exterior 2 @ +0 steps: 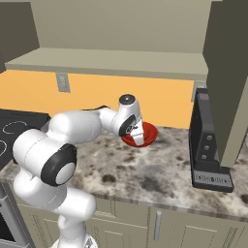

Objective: Pick up the bowls on the counter and stack them on top of one another in the open cabinet. Place the smaller bowl on top of the larger bowl.

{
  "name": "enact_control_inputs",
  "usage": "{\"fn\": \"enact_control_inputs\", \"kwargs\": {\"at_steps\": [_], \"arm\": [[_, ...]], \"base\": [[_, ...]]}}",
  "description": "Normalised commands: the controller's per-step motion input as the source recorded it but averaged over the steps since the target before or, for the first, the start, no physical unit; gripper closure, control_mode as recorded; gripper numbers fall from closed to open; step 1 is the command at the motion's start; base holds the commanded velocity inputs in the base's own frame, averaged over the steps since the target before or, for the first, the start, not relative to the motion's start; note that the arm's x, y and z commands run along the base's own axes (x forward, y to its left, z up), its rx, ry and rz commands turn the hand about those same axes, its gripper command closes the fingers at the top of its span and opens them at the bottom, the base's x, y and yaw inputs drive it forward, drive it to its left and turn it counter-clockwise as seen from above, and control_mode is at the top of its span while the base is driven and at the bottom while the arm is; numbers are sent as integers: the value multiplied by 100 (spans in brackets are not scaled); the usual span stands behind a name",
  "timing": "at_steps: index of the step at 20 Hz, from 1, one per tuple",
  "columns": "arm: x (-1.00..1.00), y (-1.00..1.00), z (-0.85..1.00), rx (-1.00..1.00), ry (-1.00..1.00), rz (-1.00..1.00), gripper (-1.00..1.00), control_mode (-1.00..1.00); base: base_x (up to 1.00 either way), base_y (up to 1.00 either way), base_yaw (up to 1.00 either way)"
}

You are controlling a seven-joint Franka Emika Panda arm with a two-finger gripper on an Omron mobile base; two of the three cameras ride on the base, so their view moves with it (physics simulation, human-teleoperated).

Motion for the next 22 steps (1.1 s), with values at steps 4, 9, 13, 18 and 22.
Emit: {"fn": "enact_control_inputs", "kwargs": {"at_steps": [4, 9, 13, 18, 22], "arm": [[0, 0, -1, 0, 0, 0, -100, -100], [0, 0, -15, 0, 0, 0, -100, -100], [8, 0, -18, 0, 2, 0, -100, -100], [19, 0, -14, 0, 2, 0, -100, -100], [21, 0, -19, 0, 4, 0, -100, -100]], "base": [[0, 0, 0], [0, 0, 0], [0, 0, 0], [0, 0, 0], [0, 0, 0]]}}
